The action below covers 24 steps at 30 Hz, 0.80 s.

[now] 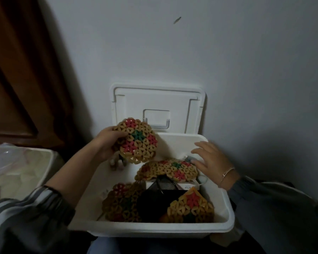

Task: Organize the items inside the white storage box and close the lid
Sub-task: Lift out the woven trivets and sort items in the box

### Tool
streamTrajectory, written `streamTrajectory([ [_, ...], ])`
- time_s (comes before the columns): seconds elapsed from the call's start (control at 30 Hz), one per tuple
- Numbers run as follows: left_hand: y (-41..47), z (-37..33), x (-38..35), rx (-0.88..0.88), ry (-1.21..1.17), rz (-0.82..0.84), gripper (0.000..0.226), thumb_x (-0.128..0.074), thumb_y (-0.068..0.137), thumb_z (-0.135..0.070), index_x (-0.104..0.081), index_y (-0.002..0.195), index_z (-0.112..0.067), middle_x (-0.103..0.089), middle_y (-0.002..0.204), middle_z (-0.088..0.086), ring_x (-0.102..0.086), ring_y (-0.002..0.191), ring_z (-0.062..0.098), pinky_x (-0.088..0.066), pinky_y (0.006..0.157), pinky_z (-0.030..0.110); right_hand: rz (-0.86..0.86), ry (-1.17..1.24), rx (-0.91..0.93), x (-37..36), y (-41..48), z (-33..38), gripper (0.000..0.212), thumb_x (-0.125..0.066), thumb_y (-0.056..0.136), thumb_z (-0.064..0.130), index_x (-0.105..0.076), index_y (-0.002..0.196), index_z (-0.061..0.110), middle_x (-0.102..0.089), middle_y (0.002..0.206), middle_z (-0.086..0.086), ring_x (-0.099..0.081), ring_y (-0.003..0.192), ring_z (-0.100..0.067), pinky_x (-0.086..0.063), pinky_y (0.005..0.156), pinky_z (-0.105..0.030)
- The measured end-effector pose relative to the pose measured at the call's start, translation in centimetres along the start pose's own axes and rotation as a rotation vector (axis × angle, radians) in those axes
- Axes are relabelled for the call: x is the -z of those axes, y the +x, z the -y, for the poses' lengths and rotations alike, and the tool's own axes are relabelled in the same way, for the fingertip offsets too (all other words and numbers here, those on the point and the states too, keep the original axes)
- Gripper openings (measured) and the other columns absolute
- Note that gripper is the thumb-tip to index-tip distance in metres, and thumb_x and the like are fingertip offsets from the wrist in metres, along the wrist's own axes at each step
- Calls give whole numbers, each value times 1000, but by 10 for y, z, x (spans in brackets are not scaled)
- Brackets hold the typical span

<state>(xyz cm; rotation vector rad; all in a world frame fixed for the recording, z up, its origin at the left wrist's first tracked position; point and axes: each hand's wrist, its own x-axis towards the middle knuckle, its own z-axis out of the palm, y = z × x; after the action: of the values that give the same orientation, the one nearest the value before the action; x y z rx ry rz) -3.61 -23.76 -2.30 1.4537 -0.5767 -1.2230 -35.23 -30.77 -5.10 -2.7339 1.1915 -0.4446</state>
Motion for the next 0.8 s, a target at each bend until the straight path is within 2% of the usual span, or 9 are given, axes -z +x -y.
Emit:
streamTrajectory([
  [0.07, -12, -3, 19, -9, -81, -25, 28, -47, 96, -2, -55, 122, -2, -67, 108, 19, -68, 92, 26, -57, 66, 32, 199, 13, 84, -5, 12, 15, 42, -63, 87, 35, -58, 123, 14, -58, 127, -6, -50, 121, -24, -38, 103, -35],
  [0.17, -25, 3, 41, -21, -140, -37, 31, -45, 96, -2, -54, 125, -3, -66, 114, 20, -66, 100, 29, -54, 74, 36, 561, -69, 98, -20, 27, 24, 73, -71, 76, 45, -41, 138, 22, -53, 130, -4, -49, 119, -23, -41, 101, -36],
  [0.23, -34, 8, 52, -36, -178, -15, 32, -44, 96, -4, -54, 127, -3, -66, 117, 20, -66, 104, 31, -55, 80, 39, 693, -161, 91, -28, 36, 21, 87, -77, 69, 44, -33, 142, 25, -51, 134, -5, -49, 121, -24, -42, 101, -35],
  [0.33, -45, 15, 62, -79, -239, 20, 30, -43, 97, -5, -57, 124, -7, -70, 112, 16, -69, 101, 29, -59, 75, 37, 792, -242, 71, -36, 47, 15, 97, -78, 71, 41, -22, 148, 22, -45, 142, -9, -45, 128, -26, -38, 107, -35],
  [0.4, -48, 18, 68, -121, -275, 26, 30, -43, 97, -5, -56, 124, -8, -69, 115, 16, -68, 103, 29, -59, 77, 39, 795, -227, 79, -39, 49, 14, 90, -72, 76, 45, -24, 148, 22, -48, 140, -7, -47, 126, -25, -37, 107, -32],
  [0.47, -48, 21, 75, -168, -327, 20, 34, -44, 96, -5, -55, 128, -8, -67, 118, 16, -66, 106, 31, -58, 81, 42, 748, -161, 67, -40, 50, 13, 66, -62, 83, 46, -40, 140, 21, -57, 129, -4, -55, 117, -24, -40, 100, -26],
  [0.57, -46, 26, 85, -206, -408, 6, 37, -44, 96, -5, -52, 132, -9, -66, 121, 16, -65, 110, 32, -56, 84, 46, 595, -92, 0, -32, 59, 9, 29, -52, 93, 26, -64, 115, 11, -68, 108, -10, -61, 102, -28, -44, 91, -29],
  [0.7, -39, 41, 92, -209, -455, -38, 39, -43, 96, -7, -49, 135, -11, -64, 125, 14, -63, 113, 30, -52, 91, 48, 308, -36, -45, -21, 70, 28, 26, -45, 97, 22, -66, 101, 7, -69, 100, -13, -61, 93, -29, -42, 77, -30],
  [0.8, -36, 51, 93, -203, -485, -20, 41, -41, 97, -8, -46, 138, -12, -61, 129, 14, -60, 118, 31, -49, 95, 50, 325, -101, 3, -26, 82, 67, 28, -40, 98, 23, -63, 109, 10, -67, 107, -12, -60, 99, -29, -40, 77, -30],
])
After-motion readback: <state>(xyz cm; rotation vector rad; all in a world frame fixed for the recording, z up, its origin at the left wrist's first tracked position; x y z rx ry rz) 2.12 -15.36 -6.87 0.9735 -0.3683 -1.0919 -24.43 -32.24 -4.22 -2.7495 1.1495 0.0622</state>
